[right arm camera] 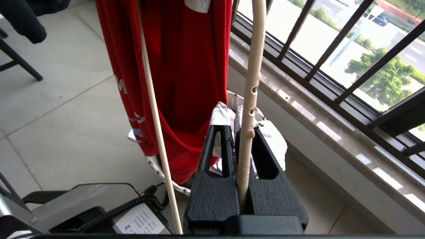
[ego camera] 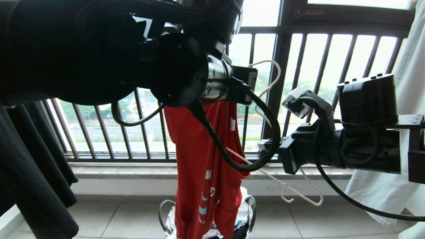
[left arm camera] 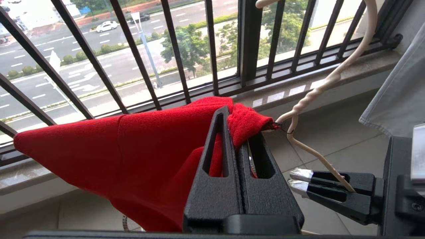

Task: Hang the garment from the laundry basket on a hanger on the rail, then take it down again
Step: Hang the clothes on the clothes rack

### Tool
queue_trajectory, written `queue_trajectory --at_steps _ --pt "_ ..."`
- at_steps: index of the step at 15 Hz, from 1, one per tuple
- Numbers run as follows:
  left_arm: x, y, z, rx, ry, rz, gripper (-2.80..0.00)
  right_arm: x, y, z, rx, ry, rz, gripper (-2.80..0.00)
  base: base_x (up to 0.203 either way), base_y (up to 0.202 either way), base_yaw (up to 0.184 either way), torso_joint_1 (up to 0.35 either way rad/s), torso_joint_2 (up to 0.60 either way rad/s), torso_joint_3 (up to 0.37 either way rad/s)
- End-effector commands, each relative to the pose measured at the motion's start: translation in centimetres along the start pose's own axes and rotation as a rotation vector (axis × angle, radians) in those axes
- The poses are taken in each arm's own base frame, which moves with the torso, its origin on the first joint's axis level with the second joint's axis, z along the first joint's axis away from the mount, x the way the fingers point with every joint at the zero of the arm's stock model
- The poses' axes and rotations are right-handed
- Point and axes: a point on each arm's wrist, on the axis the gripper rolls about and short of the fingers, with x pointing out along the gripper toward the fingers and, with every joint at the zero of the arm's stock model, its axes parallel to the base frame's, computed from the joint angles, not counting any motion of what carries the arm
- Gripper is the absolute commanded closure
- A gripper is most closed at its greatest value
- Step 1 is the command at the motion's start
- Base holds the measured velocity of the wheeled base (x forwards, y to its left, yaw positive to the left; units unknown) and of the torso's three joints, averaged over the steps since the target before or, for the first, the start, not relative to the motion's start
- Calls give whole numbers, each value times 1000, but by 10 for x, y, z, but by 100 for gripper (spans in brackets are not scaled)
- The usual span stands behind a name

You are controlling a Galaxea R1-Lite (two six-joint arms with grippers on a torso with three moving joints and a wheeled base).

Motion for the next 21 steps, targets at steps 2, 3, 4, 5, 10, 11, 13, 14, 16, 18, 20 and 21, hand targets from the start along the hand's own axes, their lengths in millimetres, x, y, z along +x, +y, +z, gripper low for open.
queue_trajectory --at_steps 2,3,4,5,10,11,13,14,16,18,20,21 --pt "-3 -15 -7 -18 21 -35 0 8 0 0 27 -13 4 0 0 0 0 0 0 0" --pt "-6 -17 -7 -32 24 -44 0 8 0 0 30 -21 4 0 0 0 0 0 0 0" --pt "-9 -20 -8 -40 31 -55 0 9 0 0 30 -21 5 0 0 0 0 0 0 0" --pt "-12 -24 -9 -49 33 -65 0 10 0 0 34 -21 5 0 0 0 0 0 0 0" --pt "-24 -34 -4 -75 15 -117 0 12 1 -1 43 -13 11 0 0 0 0 0 0 0" --pt "-24 -36 -4 -75 14 -120 0 12 1 -1 42 -15 11 0 0 0 0 0 0 0" --pt "-24 -36 -4 -73 13 -121 0 12 1 -1 42 -16 11 0 0 0 0 0 0 0" --pt "-23 -36 -5 -73 14 -119 0 11 2 0 42 -18 11 0 0 0 0 0 0 0" --pt "-22 -37 -5 -69 15 -118 0 10 2 0 41 -21 11 0 0 0 0 0 0 0" --pt "-22 -37 -5 -67 16 -117 0 9 2 1 41 -25 10 0 0 0 0 0 0 0" --pt "-20 -38 -7 -62 19 -115 0 8 2 1 40 -26 10 0 0 0 0 0 0 0" --pt "-20 -38 -7 -61 21 -115 0 8 2 1 40 -27 10 0 0 0 0 0 0 0"
